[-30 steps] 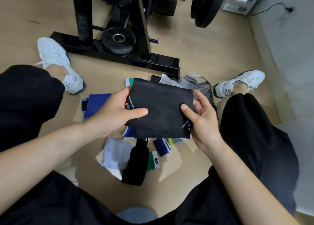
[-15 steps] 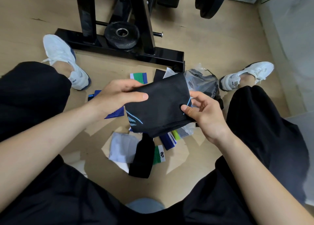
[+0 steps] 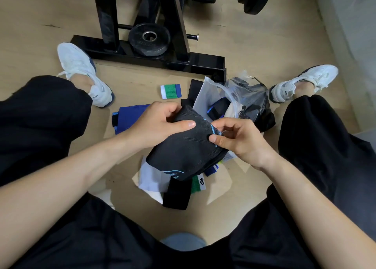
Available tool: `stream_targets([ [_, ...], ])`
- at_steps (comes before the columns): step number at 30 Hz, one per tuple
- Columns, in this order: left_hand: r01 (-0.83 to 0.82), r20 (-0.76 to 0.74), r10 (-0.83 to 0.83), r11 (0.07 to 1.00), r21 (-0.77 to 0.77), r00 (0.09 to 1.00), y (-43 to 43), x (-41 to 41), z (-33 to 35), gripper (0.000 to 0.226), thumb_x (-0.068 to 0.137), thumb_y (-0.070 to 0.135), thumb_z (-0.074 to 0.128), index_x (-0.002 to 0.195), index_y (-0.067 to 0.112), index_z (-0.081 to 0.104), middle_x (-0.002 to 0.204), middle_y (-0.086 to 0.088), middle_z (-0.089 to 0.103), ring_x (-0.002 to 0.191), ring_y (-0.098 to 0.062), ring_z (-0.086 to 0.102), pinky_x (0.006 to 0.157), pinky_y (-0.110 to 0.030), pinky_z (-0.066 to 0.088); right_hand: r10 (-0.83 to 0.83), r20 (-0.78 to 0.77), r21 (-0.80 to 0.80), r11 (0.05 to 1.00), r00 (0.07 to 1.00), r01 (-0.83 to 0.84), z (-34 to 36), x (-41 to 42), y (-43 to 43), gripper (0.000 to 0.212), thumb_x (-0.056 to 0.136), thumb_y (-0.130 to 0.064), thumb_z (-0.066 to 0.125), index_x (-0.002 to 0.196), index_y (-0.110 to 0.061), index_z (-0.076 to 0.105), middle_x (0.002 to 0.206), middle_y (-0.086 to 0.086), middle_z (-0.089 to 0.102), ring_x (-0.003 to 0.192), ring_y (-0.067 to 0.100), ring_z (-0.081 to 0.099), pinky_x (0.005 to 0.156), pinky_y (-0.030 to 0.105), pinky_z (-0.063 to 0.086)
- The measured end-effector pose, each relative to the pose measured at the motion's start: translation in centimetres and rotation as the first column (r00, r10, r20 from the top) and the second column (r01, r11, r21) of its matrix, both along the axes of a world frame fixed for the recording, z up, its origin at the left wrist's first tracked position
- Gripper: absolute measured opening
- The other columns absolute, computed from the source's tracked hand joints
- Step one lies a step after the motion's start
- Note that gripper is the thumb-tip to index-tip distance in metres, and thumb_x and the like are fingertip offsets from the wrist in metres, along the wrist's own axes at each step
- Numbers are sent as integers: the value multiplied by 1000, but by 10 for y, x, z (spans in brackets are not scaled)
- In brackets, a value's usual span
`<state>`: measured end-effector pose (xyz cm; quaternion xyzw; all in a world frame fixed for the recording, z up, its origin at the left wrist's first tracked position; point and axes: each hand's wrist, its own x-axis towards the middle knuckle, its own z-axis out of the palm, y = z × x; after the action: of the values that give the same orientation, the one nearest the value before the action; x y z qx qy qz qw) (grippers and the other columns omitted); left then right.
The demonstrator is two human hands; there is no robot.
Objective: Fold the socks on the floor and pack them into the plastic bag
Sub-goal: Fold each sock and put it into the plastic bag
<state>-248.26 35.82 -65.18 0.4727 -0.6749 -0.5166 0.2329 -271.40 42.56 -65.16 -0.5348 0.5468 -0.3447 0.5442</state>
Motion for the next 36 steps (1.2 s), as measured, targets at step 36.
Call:
stream_targets([
  [36, 141, 32, -145, 844, -517, 989, 16, -3, -8, 24, 85, 18, 76, 110, 18, 76, 116, 5, 65, 108, -19, 63, 88, -43, 53, -195, 226, 82, 980, 954, 181, 7, 5, 2, 25, 92, -1, 64, 117, -3, 65, 103, 15, 69, 90, 28, 69, 80, 45, 60],
])
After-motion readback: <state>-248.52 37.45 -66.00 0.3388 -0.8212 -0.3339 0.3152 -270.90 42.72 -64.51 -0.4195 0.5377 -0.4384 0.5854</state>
